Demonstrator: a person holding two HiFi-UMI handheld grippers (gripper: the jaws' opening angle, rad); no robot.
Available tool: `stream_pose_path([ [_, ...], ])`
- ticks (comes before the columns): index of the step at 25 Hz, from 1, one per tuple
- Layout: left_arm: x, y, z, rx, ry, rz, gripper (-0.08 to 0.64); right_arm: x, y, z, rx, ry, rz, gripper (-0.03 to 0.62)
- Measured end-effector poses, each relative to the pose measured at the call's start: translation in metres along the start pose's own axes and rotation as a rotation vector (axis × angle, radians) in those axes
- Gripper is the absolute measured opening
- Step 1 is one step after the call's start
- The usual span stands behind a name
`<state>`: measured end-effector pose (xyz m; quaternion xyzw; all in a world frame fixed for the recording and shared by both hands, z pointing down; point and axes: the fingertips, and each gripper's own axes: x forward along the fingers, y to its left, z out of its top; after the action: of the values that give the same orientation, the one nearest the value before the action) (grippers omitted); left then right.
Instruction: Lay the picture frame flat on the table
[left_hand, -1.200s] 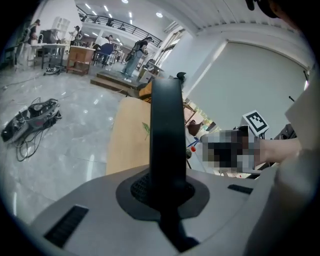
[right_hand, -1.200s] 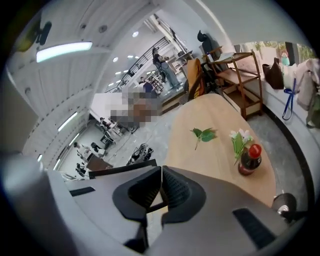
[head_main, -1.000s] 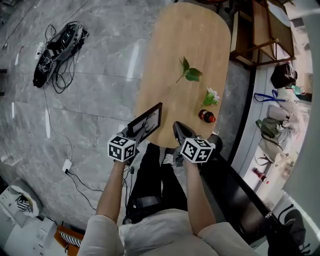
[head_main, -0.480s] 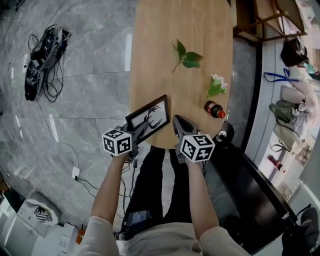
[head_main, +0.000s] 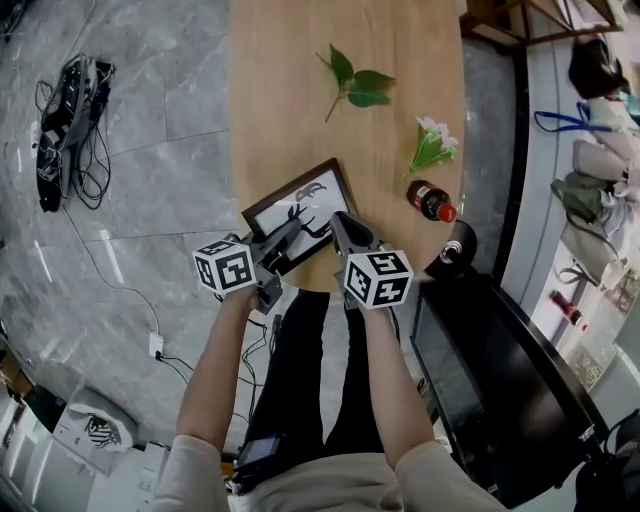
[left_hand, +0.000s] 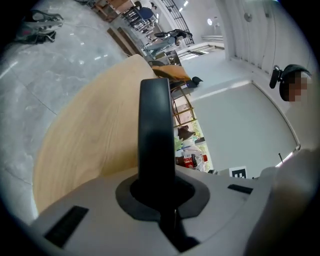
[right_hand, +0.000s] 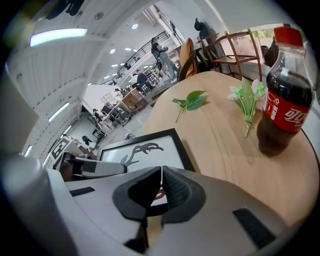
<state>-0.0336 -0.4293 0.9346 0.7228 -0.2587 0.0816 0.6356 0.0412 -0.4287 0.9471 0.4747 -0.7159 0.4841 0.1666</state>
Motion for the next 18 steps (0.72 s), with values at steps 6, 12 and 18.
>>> stream_pose_path([
  [6,0.015,0.007,-0.007,-0.028,0.025,-0.047,0.028,0.015,-0.012,0.004,-0.037,-0.026,-0.019,0.035],
  [12,0.024,0.021,-0.006,-0.035,0.026,-0.043,0.029,0.024,-0.017,0.014,-0.002,-0.095,0.008,0.035],
  [18,0.015,0.032,-0.004,-0.01,0.018,0.013,0.059,0.035,-0.018,0.008,-0.191,-0.019,-0.079,0.035],
])
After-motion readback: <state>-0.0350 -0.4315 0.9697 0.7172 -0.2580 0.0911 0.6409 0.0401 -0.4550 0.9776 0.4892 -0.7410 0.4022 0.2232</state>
